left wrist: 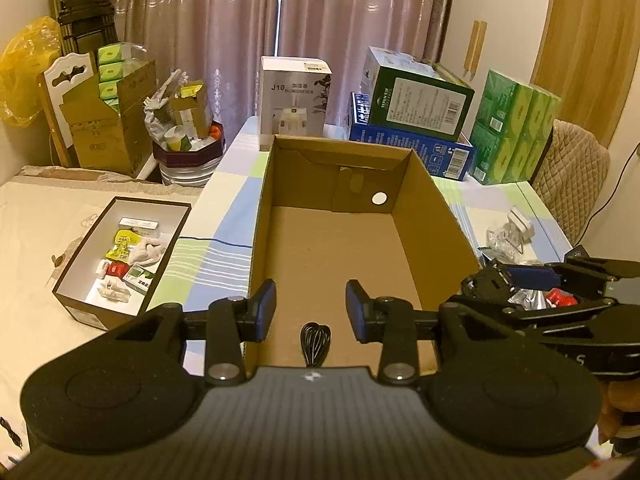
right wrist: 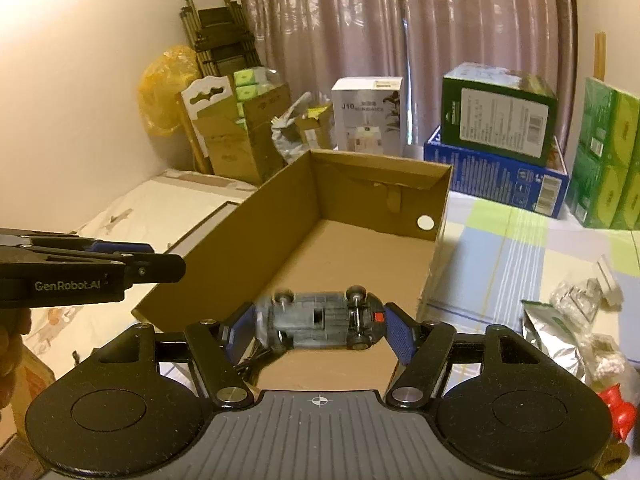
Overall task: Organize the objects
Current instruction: 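Open left tool to drop the cable while right tool drops the car into the box, then move both tools back over the remaining items on the table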
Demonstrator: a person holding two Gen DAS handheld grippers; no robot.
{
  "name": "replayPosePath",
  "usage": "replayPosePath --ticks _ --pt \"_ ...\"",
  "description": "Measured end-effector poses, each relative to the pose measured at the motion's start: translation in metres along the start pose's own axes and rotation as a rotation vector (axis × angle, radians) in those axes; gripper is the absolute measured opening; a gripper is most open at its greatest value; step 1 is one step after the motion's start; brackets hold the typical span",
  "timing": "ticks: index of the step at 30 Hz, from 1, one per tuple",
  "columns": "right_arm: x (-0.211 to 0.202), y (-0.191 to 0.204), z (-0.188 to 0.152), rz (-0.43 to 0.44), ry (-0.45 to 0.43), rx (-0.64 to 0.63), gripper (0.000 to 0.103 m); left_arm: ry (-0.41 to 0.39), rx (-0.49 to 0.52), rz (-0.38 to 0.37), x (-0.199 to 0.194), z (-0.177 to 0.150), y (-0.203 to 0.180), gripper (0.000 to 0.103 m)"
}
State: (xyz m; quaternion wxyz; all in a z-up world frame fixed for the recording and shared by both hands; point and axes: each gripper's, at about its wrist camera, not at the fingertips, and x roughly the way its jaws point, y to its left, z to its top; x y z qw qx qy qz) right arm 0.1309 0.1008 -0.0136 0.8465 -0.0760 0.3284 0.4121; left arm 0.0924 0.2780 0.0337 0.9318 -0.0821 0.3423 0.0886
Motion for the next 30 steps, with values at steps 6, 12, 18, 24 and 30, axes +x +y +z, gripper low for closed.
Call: replayPosePath --ticks 6,12,18,24,30 --pt "-0.006 0.000 -0.001 -0.003 -0.021 -0.004 0.080 -0.007 -0.017 0.006 -0.008 -0.003 0.002 0.039" --pt "-0.020 0.001 -0.001 -0.014 -0.032 -0.002 0.080 -0.012 -0.022 0.001 -0.018 -0.006 -0.002 0.039" --pt "-0.044 0.000 -0.006 -0.024 -0.057 0.012 0.080 -0.027 -0.016 -0.010 -0.034 -0.008 -0.013 0.039" --pt "-0.084 -0.010 -0.022 -0.055 -0.085 0.066 0.080 -0.040 0.006 -0.039 -0.049 -0.011 -0.035 0.039" --pt "-0.129 -0.033 -0.062 -0.131 -0.090 0.149 0.080 -0.041 0.027 -0.081 -0.060 -0.021 -0.063 0.039"
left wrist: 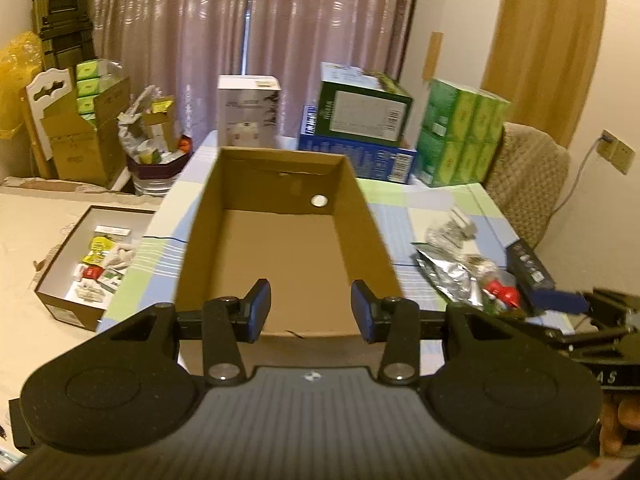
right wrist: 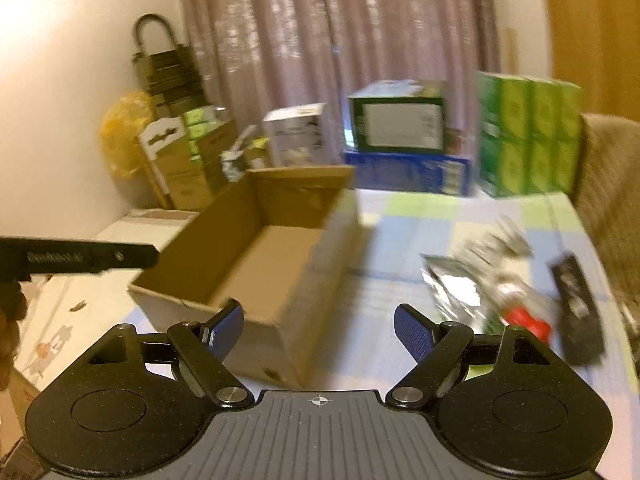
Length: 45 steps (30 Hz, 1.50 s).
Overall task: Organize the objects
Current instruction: 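Move both tools back over the remaining items on the table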
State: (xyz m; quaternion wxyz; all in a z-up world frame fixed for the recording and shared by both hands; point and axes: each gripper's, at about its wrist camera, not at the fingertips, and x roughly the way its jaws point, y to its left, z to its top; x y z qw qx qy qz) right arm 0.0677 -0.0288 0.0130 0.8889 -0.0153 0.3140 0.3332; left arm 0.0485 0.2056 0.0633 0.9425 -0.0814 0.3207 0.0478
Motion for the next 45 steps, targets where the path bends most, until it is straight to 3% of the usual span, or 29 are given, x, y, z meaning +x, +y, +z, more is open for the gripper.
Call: replayPosePath --ticks 12,15,17,20,32,40,45 --pt "-0.076 -0.083 -0.041 -0.216 -0.023 0.147 0.080 0.038 0.073 -0.142 0.003 -0.022 -0.088 0.066" --pt "-0.090 -0.098 -0.043 -0.255 -0.038 0.171 0.080 0.050 0.100 -0.180 0.010 -0.025 -0.113 0.076" --pt "-0.099 -0.109 -0.045 -0.280 -0.046 0.192 0.080 0.052 0.115 -0.193 0.014 -0.027 -0.127 0.093" --pt "-0.110 -0.124 -0.045 -0.310 -0.058 0.211 0.080 0.052 0.144 -0.205 0.020 -0.030 -0.148 0.096" --pt "-0.109 -0.164 -0.037 -0.384 -0.051 0.110 0.080 0.099 0.240 -0.226 0.063 -0.041 -0.198 0.097" --pt "-0.081 -0.191 -0.036 -0.400 -0.015 0.039 0.080 0.150 0.261 -0.273 0.116 -0.053 -0.223 0.097" --pt "-0.058 -0.211 -0.040 -0.387 0.016 0.022 0.079 0.187 0.292 -0.310 0.152 -0.063 -0.236 0.088"
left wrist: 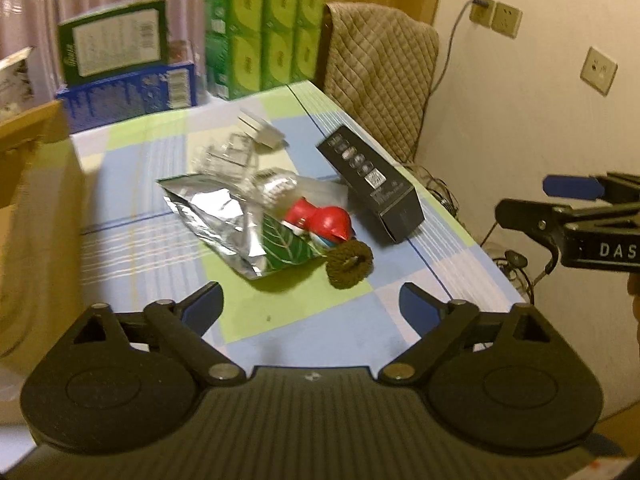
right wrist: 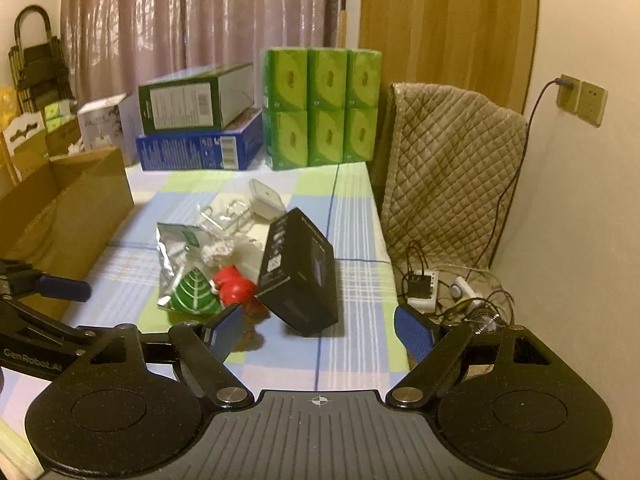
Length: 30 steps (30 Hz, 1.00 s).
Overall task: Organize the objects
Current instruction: 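Grasp the brown hair tie with the left tool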
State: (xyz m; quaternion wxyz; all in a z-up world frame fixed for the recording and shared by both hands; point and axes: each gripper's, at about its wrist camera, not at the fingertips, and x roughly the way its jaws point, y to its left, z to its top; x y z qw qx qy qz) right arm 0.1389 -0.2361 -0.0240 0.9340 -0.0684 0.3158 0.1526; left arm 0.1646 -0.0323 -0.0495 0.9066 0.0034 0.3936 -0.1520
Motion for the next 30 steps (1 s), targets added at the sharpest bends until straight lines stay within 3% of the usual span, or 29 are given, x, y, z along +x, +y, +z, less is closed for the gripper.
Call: replayPosePath --ticks 8,18,20,23,30 --pt "0.042 -0.006 -0.001 0.017 0.030 -0.055 0.079 0.023 0.024 -0.082 0.049 0.007 0.001 0.057" --pt "0.074 -0.009 -0.002 0.043 0.065 -0.057 0.079 0.080 0.065 -0.127 0.104 0.011 -0.005 0.033" --pt "0.079 -0.009 -0.003 0.044 0.070 -0.064 0.079 0.091 0.066 -0.133 0.110 0.012 -0.005 0.021" --pt "0.085 -0.009 -0.004 0.047 0.078 -0.068 0.079 0.102 0.058 -0.141 0.113 0.012 -0.004 0.012" --pt "0.097 0.000 -0.002 0.078 0.077 -0.090 0.079 0.093 -0.023 -0.057 0.081 0.003 0.016 0.010"
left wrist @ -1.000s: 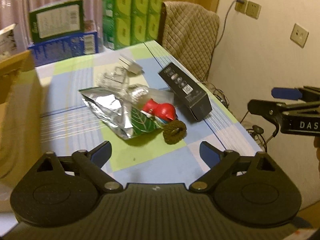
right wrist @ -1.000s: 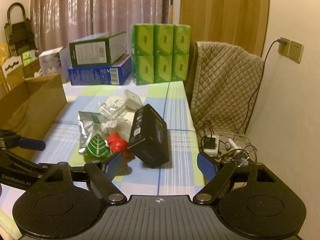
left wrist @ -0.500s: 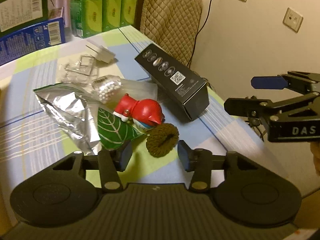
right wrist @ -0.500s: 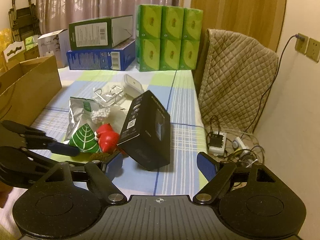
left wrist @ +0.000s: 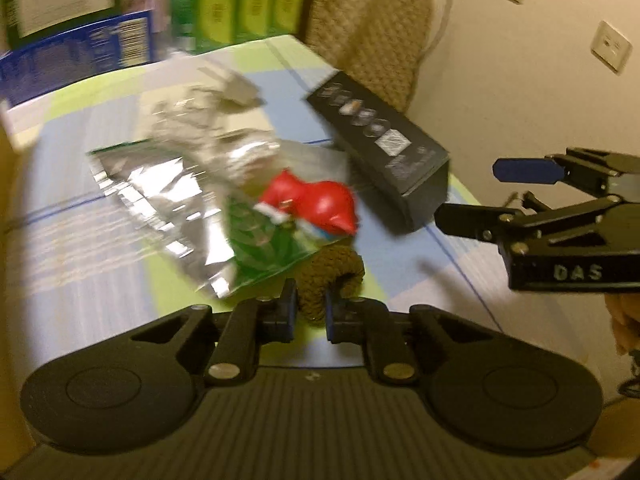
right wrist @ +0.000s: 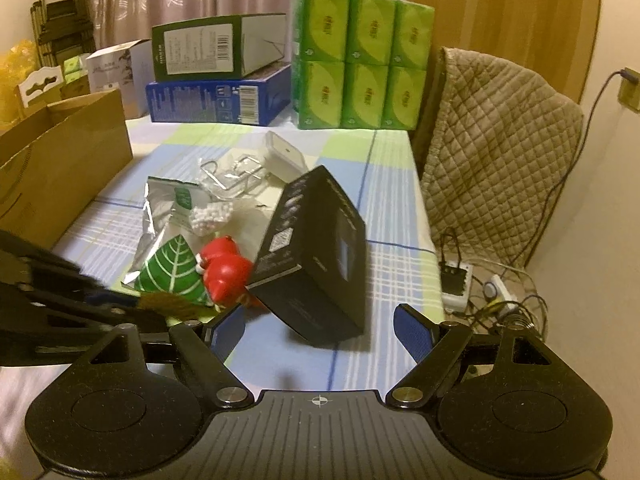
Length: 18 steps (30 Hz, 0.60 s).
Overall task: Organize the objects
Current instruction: 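Grasp the brown hair tie with the left tool, then grasp the black FLYCOSR box with the right tool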
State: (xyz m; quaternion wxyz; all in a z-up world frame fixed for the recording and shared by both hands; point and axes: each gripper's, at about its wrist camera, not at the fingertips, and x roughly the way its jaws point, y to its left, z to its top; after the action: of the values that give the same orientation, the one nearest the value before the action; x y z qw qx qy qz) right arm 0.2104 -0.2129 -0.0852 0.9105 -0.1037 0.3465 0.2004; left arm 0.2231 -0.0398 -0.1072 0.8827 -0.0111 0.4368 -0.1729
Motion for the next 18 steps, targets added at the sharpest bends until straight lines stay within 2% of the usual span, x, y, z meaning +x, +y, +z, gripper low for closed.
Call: replayPosePath --ticks 5,11,13,14,15,17,18 --pt "0.013 0.012 0.007 0.008 -0.007 -0.033 0.079 -0.026 -0.086 0.017 -0.026 -0.008 0.016 0.010" --pt "0.037 0.032 0.013 -0.048 0.007 -0.146 0.079 -0.047 -0.116 0.022 -0.040 -0.006 0.021 0.010" --pt "0.047 0.037 0.013 -0.071 0.023 -0.192 0.073 -0.049 -0.120 0.022 -0.041 -0.005 0.023 0.010" --pt "0.051 0.039 0.012 -0.078 0.032 -0.210 0.063 -0.050 -0.121 0.022 -0.041 -0.005 0.023 0.010" --pt "0.055 0.039 0.012 -0.097 0.038 -0.225 0.059 -0.050 -0.122 0.023 -0.041 -0.005 0.023 0.010" --pt "0.058 0.037 0.012 -0.108 0.036 -0.233 0.056 -0.050 -0.126 0.023 -0.041 -0.006 0.025 0.010" --pt "0.058 0.035 0.012 -0.112 0.031 -0.225 0.051 -0.051 -0.128 0.022 -0.041 -0.007 0.025 0.010"
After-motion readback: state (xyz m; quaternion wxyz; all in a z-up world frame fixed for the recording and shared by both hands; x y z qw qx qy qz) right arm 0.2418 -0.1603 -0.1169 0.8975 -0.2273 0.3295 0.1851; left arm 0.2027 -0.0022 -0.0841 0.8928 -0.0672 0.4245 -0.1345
